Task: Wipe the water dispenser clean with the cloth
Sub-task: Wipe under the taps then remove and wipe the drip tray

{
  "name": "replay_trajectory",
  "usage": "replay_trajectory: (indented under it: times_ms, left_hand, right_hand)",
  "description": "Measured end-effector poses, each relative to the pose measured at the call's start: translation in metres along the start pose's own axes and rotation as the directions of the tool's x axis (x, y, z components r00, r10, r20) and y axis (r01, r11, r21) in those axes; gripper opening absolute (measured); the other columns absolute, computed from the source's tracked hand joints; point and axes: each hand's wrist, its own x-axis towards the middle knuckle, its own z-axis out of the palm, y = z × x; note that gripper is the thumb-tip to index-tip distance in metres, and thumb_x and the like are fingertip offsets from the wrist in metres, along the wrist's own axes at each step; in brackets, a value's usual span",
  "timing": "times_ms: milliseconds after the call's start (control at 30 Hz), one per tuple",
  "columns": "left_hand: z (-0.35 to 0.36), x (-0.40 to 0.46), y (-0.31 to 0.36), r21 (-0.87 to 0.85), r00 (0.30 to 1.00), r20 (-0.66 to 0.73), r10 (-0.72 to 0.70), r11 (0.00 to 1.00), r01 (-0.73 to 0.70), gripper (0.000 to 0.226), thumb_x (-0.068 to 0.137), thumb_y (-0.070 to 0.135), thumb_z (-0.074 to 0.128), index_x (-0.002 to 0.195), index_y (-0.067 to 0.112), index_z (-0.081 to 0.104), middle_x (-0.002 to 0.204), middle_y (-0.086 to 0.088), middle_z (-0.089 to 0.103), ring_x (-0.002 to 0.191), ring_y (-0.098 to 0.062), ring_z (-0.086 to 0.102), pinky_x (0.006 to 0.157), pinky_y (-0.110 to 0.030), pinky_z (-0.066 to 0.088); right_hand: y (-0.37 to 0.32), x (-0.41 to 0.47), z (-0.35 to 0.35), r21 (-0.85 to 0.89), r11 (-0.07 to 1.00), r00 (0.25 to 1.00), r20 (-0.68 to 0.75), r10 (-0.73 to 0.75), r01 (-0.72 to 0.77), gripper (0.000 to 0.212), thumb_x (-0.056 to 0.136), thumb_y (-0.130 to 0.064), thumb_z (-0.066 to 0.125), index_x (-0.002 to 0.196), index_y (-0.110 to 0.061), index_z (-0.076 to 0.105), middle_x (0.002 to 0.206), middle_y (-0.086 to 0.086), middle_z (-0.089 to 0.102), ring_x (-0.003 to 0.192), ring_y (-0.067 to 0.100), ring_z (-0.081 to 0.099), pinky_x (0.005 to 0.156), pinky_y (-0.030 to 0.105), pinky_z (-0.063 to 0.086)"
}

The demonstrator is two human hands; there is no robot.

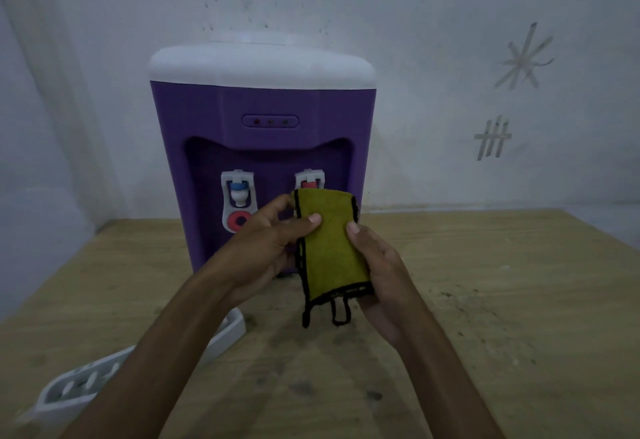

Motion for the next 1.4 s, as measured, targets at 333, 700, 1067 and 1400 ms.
replay_trajectory:
  times_ms: [333,700,1067,1400]
  left_hand:
    - [-0.011,-0.007,0.015,0.367,0.999,0.002,0.053,0.929,-0.050,0.026,0.095,0.026,0.070,0.120,0.020,0.070,0.111,-0.005,0.077,0.103,-0.019,0.074,0.090,-0.037,0.059]
    - [-0.057,-0.014,0.048,0.874,0.910,-0.008,0.415,0.445,-0.195,0.006,0.096,0.034,0.069,0.092,0.033,0.073,0.082,0.011,0.072,0.075,-0.002,0.066,0.072,-0.025,0.051]
    - [-0.099,-0.029,0.079,0.912,0.591,-0.207,0.780,0.372,-0.171,0.007,0.102,0.019,0.058,0.103,0.023,0.063,0.090,0.022,0.059,0.079,0.002,0.058,0.058,-0.001,0.038]
    - [-0.103,-0.025,0.072,0.943,0.636,-0.135,0.759,0.296,-0.154,0.009,0.098,0.023,0.062,0.099,0.025,0.071,0.080,0.014,0.067,0.071,0.000,0.063,0.064,-0.015,0.048]
  right_hand:
    - [0.002,-0.007,0.013,0.122,0.989,0.996,0.051,0.079,-0.084,0.046,0.100,-0.039,0.053,0.136,-0.011,0.063,0.126,0.018,0.072,0.116,0.034,0.070,0.094,0.048,0.058]
    - [0.014,-0.016,0.039,0.337,0.893,0.949,0.204,0.240,-0.298,0.056,0.107,-0.047,0.038,0.132,-0.007,0.069,0.131,0.014,0.070,0.085,0.019,0.074,0.060,0.034,0.059]
    - [0.029,0.005,0.091,-0.739,0.470,0.694,-0.004,-0.720,0.483,0.029,0.106,-0.029,0.053,0.135,-0.029,0.054,0.115,-0.005,0.061,0.101,0.011,0.062,0.085,0.030,0.056]
    - [0.013,0.071,0.096,-0.904,-0.314,0.429,0.416,-0.802,0.290,0.033,0.090,-0.015,0.069,0.122,-0.013,0.066,0.111,0.007,0.065,0.098,0.030,0.059,0.083,0.046,0.052]
